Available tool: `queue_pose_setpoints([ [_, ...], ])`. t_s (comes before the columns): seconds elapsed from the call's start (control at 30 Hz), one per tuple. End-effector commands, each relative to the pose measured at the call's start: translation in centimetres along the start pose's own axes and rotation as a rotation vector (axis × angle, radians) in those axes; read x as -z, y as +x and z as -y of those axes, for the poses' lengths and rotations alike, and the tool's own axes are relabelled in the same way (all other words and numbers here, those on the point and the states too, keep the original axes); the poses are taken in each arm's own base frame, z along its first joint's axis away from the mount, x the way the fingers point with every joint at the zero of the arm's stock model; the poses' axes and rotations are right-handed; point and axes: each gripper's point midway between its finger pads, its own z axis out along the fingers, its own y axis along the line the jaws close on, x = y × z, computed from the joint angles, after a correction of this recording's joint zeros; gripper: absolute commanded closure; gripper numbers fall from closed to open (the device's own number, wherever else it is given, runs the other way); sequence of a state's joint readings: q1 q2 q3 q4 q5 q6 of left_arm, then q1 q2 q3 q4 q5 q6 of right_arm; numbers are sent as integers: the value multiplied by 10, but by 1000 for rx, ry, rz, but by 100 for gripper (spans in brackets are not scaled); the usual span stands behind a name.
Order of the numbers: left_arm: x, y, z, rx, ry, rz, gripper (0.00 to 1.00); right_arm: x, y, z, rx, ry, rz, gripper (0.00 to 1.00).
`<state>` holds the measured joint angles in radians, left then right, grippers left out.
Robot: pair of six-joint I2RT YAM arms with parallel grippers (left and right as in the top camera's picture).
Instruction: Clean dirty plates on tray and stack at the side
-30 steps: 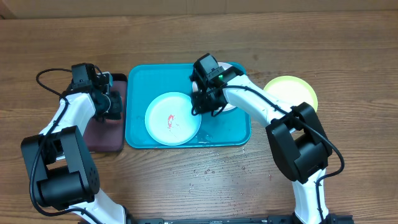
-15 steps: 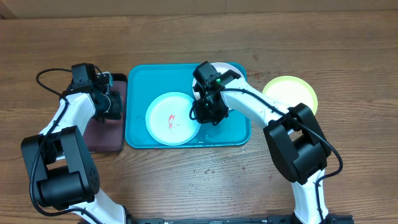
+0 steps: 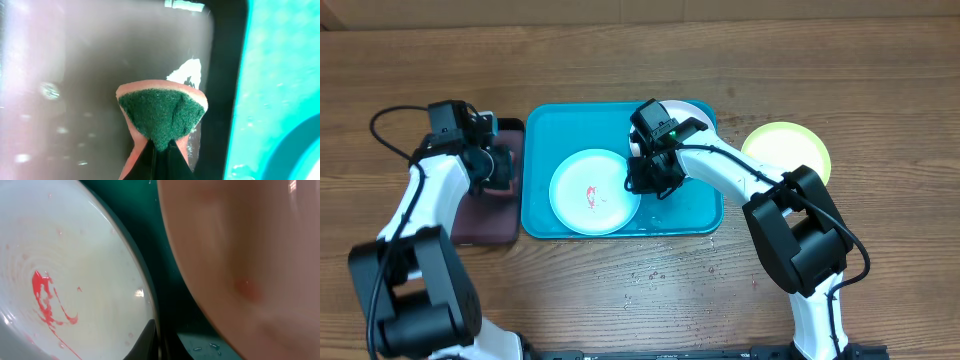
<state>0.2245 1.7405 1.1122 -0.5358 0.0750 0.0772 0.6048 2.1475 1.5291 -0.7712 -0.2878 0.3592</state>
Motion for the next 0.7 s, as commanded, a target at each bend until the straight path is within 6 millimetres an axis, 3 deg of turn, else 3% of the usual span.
queue_pose_setpoints([
  [0.0, 26, -14, -2, -33, -6, 73, 96, 4, 2, -4, 30, 7, 17, 96],
  [0.2, 45, -14, -3, 16, 33, 95, 96, 5, 0, 0, 30, 31, 29, 96],
  [0.5, 94, -22, -1, 69, 131, 233, 96, 5, 0, 0, 30, 31, 30, 96],
  [0.67, 104, -8, 10, 59, 171, 287, 96, 5, -1, 0, 30, 31, 30, 96],
])
